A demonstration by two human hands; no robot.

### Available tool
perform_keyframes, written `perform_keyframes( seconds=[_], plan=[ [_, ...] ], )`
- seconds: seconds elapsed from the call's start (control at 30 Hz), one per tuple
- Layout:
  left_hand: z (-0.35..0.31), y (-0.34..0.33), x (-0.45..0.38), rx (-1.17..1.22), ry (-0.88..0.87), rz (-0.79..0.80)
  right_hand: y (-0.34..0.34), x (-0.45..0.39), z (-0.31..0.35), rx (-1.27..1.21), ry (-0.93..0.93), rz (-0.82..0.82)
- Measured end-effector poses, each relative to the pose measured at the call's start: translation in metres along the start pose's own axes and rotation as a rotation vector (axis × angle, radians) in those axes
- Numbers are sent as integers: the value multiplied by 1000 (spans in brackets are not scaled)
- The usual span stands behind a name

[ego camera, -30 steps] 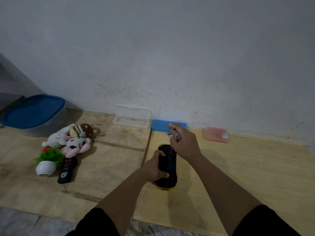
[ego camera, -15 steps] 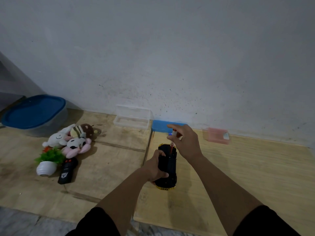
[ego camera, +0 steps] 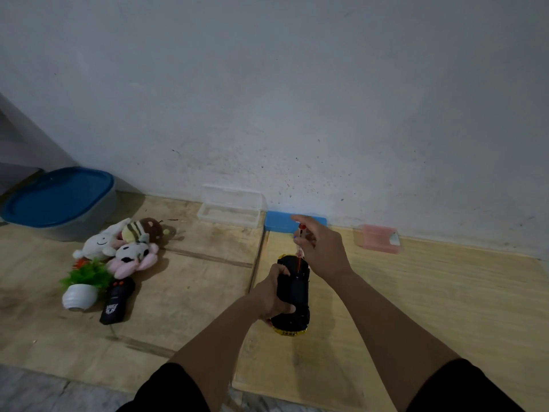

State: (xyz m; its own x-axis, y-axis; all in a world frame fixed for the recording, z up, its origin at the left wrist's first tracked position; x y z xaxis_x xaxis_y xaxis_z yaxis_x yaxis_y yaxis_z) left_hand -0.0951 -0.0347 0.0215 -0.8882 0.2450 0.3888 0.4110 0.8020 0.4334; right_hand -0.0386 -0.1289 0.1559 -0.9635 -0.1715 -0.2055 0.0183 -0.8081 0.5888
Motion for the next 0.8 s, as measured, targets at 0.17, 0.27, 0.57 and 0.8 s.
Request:
perform_keyframes(
  seconds=[0.17, 0.27, 0.57, 0.8],
  plan=[
    [0, 6, -2, 72, -72, -49, 23, 7, -24, -147, -143, -232],
    [3, 11, -2, 87, -96, -88, 19, 30, -67, -71, -285, -275],
    [23, 5, -6, 159, -98, -83, -44, 110, -181, 119, -608, -2],
    [28, -2, -6, 171, -91, -73, -53, 109, -184, 97, -583, 45]
  ],
)
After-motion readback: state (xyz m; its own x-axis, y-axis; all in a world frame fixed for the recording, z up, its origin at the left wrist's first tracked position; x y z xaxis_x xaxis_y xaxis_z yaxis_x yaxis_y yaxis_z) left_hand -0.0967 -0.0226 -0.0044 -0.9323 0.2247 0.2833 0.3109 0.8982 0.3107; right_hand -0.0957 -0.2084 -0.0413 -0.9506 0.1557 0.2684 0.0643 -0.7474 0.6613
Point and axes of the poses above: each hand's wrist, its own x-axis away from the middle knuckle, its own y-axis out of the back of the hand, z = x × y, the point moved 10 cm from there along -x, towards the middle knuckle, and after that the axes turned 6 degrees about -y, right-handed, at the moved point
